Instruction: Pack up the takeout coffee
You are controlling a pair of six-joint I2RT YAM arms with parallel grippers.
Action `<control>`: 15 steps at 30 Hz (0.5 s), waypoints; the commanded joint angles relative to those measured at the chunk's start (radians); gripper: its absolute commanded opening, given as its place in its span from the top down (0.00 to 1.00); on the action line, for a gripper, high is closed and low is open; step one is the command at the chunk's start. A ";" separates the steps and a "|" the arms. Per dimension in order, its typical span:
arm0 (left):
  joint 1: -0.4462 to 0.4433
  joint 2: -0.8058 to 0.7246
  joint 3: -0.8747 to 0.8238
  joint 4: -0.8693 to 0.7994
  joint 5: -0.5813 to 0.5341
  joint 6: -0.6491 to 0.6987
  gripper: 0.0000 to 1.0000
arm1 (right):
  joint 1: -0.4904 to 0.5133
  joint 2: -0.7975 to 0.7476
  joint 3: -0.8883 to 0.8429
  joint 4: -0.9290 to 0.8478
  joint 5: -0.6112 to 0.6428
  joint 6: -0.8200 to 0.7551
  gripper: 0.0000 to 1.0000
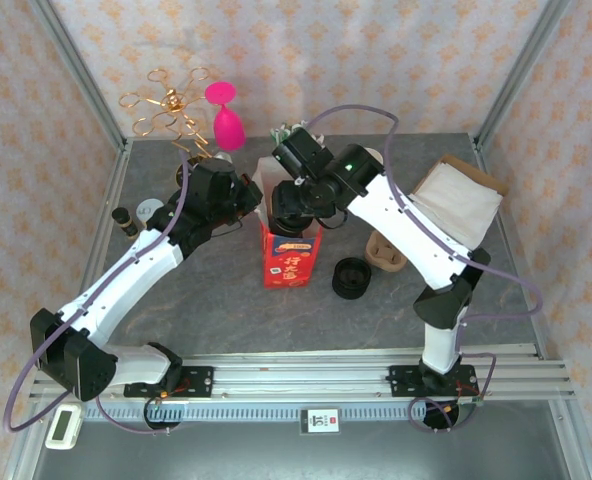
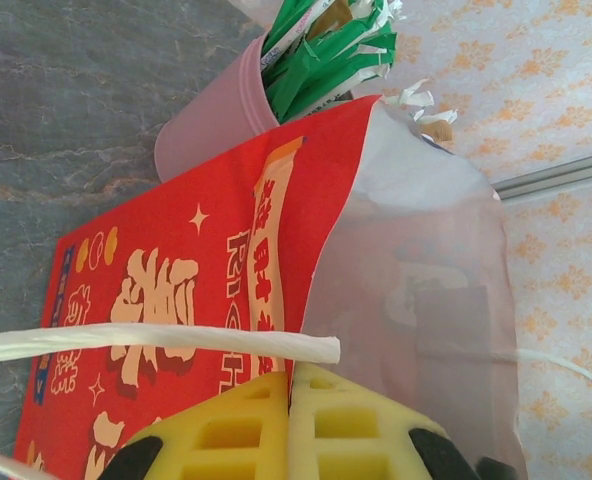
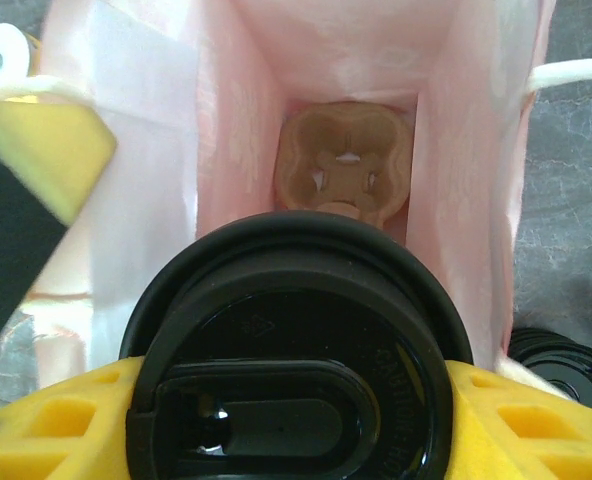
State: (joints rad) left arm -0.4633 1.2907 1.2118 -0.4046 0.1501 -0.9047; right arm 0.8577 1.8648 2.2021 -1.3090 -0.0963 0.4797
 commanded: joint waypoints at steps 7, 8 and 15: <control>-0.003 -0.047 -0.022 0.043 0.002 0.010 0.93 | 0.011 0.038 -0.015 -0.001 0.040 0.022 0.42; -0.003 -0.048 -0.022 0.042 0.002 0.013 0.92 | 0.011 0.042 -0.016 0.000 0.039 0.022 0.42; 0.003 -0.055 -0.035 0.040 0.016 0.021 0.86 | 0.010 0.056 -0.034 -0.002 0.040 0.018 0.42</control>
State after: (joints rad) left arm -0.4629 1.2659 1.1934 -0.3901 0.1539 -0.8963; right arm 0.8635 1.9087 2.1849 -1.3083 -0.0925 0.4870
